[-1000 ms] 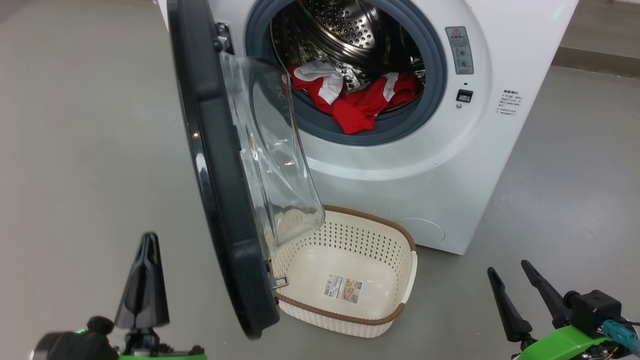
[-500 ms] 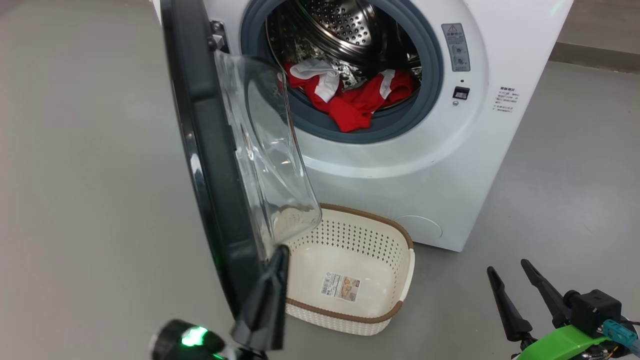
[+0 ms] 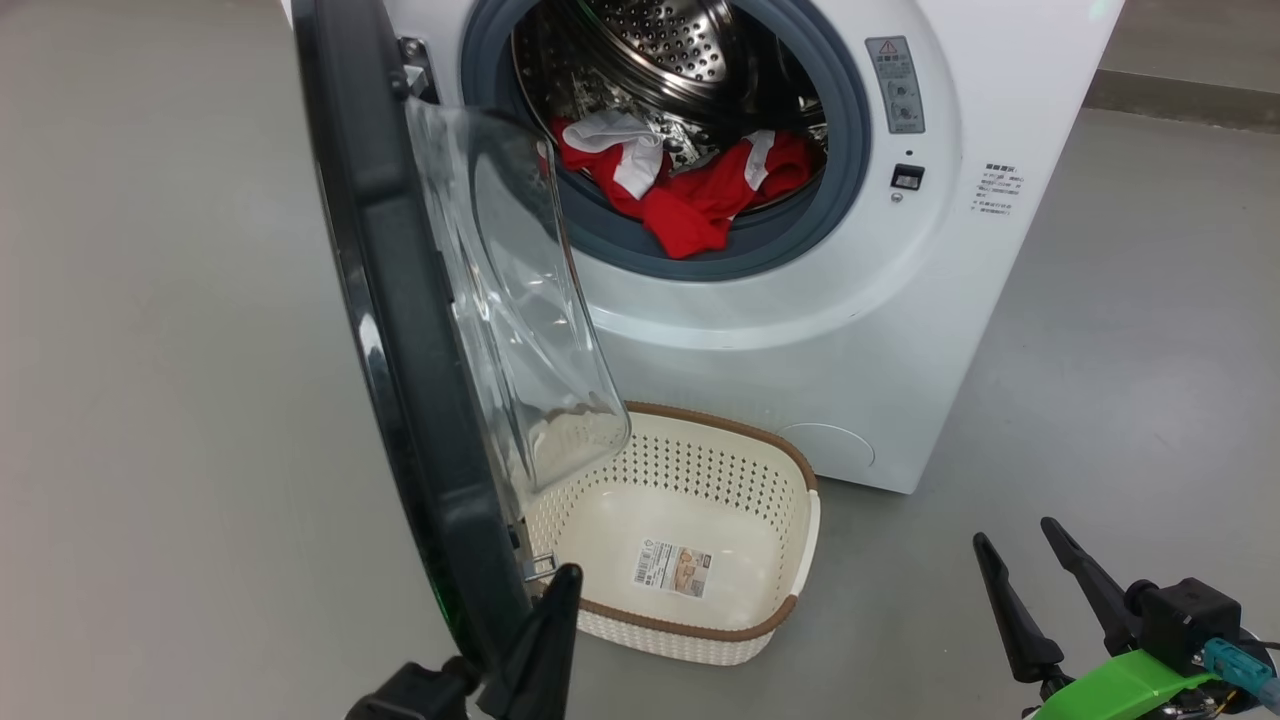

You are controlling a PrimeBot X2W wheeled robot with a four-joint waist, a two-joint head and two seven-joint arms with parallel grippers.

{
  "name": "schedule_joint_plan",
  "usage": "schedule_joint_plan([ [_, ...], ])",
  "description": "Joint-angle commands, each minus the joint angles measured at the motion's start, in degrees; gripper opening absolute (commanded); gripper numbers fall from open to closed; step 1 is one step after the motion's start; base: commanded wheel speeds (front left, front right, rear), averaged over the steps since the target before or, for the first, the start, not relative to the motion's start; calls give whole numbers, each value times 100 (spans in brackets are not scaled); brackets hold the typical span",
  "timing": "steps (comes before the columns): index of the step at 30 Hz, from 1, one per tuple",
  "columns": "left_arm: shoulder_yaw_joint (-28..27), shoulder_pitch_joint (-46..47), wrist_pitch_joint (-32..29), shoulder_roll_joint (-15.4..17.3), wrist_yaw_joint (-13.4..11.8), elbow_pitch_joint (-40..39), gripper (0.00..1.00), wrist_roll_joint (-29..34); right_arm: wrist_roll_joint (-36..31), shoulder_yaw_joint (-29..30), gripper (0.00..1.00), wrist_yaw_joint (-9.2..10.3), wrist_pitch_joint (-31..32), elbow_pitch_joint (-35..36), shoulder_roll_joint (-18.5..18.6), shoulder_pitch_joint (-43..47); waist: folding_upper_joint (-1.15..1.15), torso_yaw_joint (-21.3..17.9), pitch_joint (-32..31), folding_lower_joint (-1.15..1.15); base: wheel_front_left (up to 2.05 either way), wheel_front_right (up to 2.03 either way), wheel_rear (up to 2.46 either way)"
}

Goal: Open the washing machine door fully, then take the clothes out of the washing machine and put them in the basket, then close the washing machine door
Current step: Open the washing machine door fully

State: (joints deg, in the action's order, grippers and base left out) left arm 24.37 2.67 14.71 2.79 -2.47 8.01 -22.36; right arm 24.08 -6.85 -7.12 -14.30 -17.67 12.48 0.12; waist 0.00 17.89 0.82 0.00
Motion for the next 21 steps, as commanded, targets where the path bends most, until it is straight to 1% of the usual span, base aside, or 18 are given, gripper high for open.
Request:
schedule_joint_plan([
  [1,-270,257,29,9,-8,-67,0,-35,-51,-110,100,-36,-70,150,128,-152,0,-2,-5,0,0,0,0],
  [15,-717,256,29,9,-60,207,0,-68,-42,-84,100,-36,-70,168,92,-122,0,28,-64,0,0,0,0],
  [21,-1040,181,29,9,-68,242,0,3,-42,-78,100,-36,-70,170,40,-57,0,80,-128,0,0,0,0],
])
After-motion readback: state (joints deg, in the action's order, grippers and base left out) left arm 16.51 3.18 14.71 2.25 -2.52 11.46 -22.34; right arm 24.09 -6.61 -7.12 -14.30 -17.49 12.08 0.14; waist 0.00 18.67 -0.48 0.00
